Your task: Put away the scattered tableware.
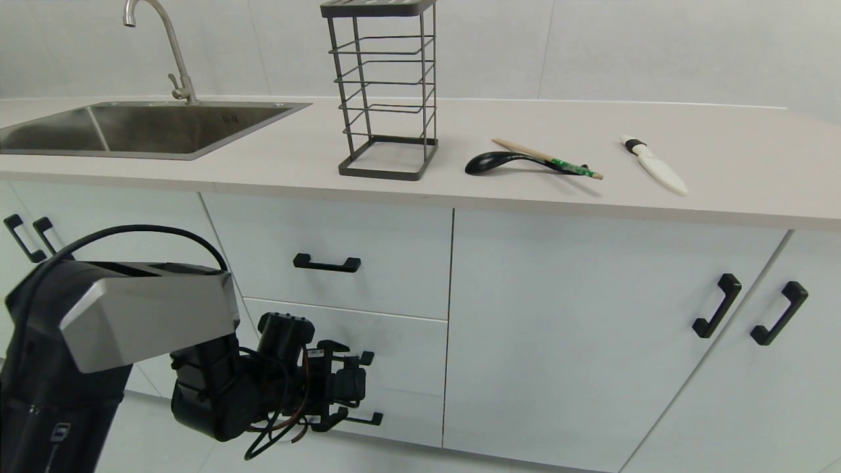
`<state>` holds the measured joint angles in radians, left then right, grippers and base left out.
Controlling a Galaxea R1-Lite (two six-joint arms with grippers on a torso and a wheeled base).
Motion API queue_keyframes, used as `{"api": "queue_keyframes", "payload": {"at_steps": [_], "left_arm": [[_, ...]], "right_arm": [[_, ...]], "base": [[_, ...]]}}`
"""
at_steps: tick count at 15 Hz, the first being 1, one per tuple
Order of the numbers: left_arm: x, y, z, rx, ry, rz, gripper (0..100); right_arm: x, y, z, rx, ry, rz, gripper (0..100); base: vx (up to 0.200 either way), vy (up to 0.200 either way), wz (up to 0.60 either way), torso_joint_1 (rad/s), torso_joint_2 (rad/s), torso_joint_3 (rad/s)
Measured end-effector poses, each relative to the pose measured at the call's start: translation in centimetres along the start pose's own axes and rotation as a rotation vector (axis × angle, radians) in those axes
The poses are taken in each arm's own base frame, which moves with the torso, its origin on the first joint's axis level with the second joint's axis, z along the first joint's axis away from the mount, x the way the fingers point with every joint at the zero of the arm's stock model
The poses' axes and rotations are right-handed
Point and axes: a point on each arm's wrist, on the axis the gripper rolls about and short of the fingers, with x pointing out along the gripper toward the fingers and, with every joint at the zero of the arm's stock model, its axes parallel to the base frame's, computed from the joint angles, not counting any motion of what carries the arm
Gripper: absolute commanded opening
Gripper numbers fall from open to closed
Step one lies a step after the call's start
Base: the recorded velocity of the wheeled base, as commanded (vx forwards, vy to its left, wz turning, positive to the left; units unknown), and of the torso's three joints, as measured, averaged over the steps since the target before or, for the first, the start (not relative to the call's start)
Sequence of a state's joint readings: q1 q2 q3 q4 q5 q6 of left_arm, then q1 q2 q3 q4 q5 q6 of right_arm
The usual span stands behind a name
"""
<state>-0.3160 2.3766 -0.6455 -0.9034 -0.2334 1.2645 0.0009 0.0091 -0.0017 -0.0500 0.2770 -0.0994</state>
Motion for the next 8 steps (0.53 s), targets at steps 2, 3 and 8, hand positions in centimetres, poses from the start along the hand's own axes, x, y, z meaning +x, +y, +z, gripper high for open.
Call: {"api": "queue_keyframes", "payload": {"at_steps": [2, 3, 8], "left_arm": [[0.6, 0.1, -0.3, -0.024, 0.002, 0.003, 100], [0.8, 0.1, -0.3, -0.026, 0.003, 0.000, 100], [1.7, -0.7, -0.5, -0.023, 0.005, -0.025, 100]], "right_arm": [[0.0, 0.0, 0.0, 0.000, 0.000, 0.000, 0], [0.0, 0.0, 0.0, 0.000, 0.000, 0.000, 0], [0.0, 0.0, 0.0, 0.000, 0.000, 0.000, 0]], "base": [[0.000, 0.000, 0.00, 0.000, 0.00, 0.000], [0.000, 0.000, 0.00, 0.000, 0.00, 0.000], [0.000, 0.000, 0.00, 0.000, 0.00, 0.000]]}}
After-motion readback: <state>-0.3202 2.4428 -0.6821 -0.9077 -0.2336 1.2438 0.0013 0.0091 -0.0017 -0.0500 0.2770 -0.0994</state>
